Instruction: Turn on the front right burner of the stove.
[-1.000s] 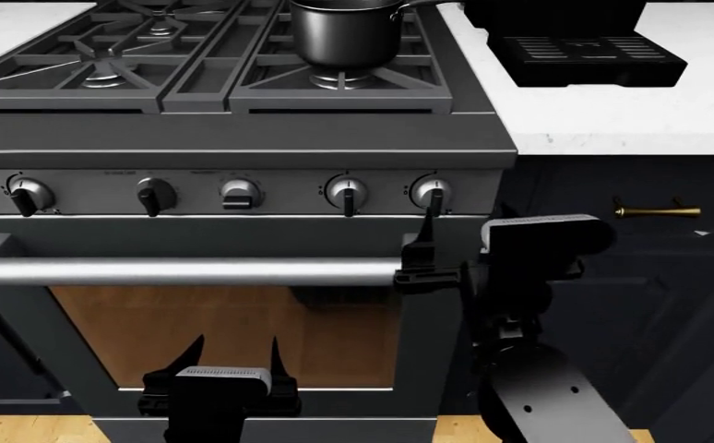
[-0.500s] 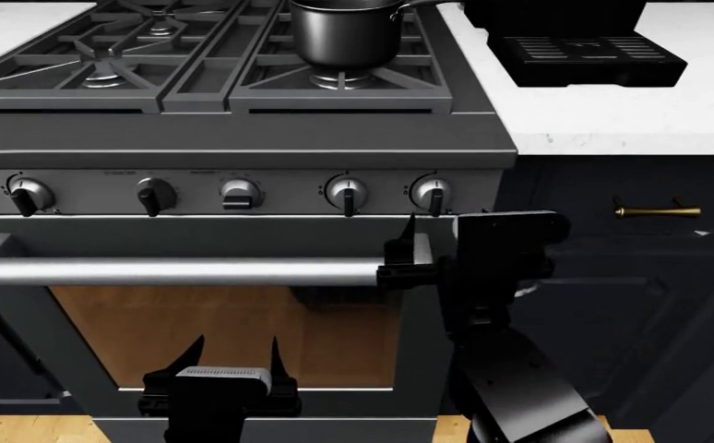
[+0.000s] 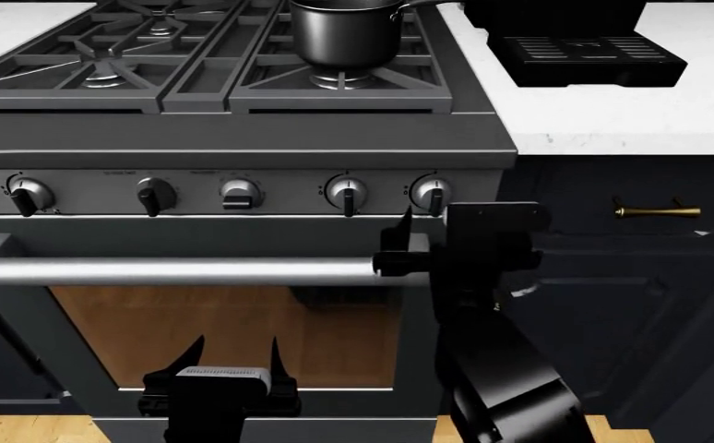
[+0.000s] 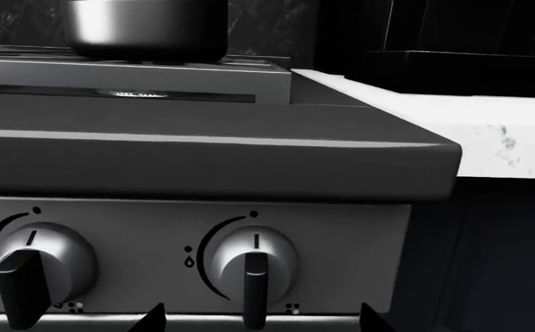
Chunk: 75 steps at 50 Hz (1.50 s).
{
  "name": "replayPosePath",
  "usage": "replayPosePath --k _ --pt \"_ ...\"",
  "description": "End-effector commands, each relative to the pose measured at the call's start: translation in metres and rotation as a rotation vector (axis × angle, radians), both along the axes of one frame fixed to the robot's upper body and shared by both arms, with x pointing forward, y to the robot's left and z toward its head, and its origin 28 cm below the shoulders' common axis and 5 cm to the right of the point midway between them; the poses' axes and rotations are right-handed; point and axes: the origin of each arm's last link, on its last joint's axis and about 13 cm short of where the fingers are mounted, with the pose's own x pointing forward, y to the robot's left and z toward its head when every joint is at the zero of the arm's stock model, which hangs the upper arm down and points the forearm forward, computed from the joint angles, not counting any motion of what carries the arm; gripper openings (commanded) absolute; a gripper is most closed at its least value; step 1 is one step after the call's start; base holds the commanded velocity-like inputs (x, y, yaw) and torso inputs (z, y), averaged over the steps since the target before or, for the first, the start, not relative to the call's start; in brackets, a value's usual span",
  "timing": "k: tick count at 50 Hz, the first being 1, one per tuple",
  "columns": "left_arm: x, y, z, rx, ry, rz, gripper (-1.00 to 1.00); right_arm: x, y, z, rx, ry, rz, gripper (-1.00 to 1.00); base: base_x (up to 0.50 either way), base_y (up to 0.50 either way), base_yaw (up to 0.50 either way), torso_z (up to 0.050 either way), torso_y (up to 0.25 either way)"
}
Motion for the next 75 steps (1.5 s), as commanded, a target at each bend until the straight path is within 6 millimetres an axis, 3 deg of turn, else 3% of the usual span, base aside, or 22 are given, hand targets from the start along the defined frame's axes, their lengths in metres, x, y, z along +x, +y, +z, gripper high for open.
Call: replayPosePath --k 1,26,42,43,75 --pt "0.0 0.0 0.0 -0.002 0.005 0.004 1.0 0.014 -0.001 -0.001 -0.022 0.013 -0.006 1.0 0.0 0.0 0.0 0.0 0.0" --pt "0.001 0.0 -0.001 -0.002 0.011 0.001 1.0 0.023 -0.001 -0.016 -0.043 0.058 0.003 1.0 0.0 0.0 0.0 0.0 0.0" --pt "0.001 0.0 -0.001 -0.001 0.014 -0.002 1.0 0.024 0.002 -0.014 -0.033 0.03 0.003 1.0 0.0 0.0 0.0 0.0 0.0" --pt "0.001 0.0 -0.001 -0.001 0.014 -0.002 1.0 0.025 0.002 -0.014 -0.034 0.03 0.001 -1.0 0.0 0.0 0.0 0.0 0.0" --pt "0.001 0.0 -0.001 0.0 0.014 -0.001 1.0 0.022 -0.002 -0.018 -0.1 -0.009 0.013 -1.0 0.0 0.0 0.0 0.0 0.0"
